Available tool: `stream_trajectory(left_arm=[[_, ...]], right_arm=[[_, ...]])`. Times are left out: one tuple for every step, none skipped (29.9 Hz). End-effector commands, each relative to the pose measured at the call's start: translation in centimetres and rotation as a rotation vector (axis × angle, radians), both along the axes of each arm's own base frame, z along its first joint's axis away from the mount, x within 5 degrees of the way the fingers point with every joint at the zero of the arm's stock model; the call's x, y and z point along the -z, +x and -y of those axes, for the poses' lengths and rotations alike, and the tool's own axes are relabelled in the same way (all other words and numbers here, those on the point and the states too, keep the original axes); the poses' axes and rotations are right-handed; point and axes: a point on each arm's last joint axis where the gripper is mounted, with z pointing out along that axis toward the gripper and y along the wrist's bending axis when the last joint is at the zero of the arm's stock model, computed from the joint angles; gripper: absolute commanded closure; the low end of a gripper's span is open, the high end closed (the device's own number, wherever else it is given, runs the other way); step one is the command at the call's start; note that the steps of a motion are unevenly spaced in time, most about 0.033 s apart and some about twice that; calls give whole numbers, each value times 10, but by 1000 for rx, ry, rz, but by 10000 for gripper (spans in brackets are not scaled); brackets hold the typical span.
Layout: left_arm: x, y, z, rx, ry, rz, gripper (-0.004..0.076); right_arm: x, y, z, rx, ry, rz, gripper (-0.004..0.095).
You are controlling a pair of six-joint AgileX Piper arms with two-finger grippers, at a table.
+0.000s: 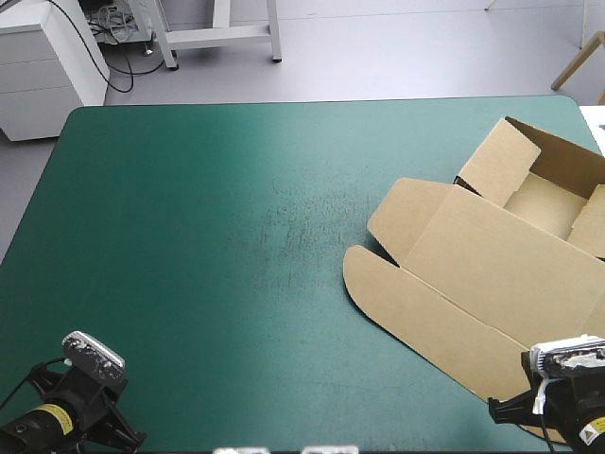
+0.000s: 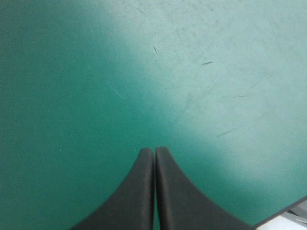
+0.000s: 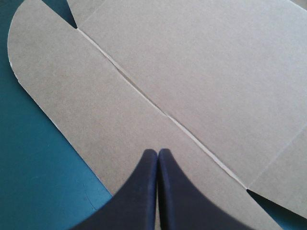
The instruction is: Fold the box
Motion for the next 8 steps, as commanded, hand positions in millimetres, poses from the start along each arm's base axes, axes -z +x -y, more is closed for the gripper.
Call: stream_trajectory(left_arm=[[-9, 4, 1, 5, -14, 57, 734], [-9, 4, 1, 5, -14, 57, 734], [-9, 4, 1, 5, -14, 57, 734], [-9, 4, 1, 1, -17, 56, 734], [-9, 4, 1, 1, -17, 56, 734], [-9, 4, 1, 1, -17, 56, 734], [-9, 4, 1, 1, -17, 56, 734], [-9, 4, 1, 1, -17, 56, 734]], right_arm=[[-13, 4, 0, 4, 4, 91, 927], [-13, 4, 0, 5, 4, 94, 927], [-14, 5, 0, 6, 4, 101, 927], [-14, 5, 0, 6, 4, 105, 927], [-14, 5, 0, 7, 4, 111, 927], [-15, 6, 1, 8, 4, 118, 927], [-15, 6, 1, 8, 4, 118, 927], [-15, 6, 1, 8, 4, 118, 927]])
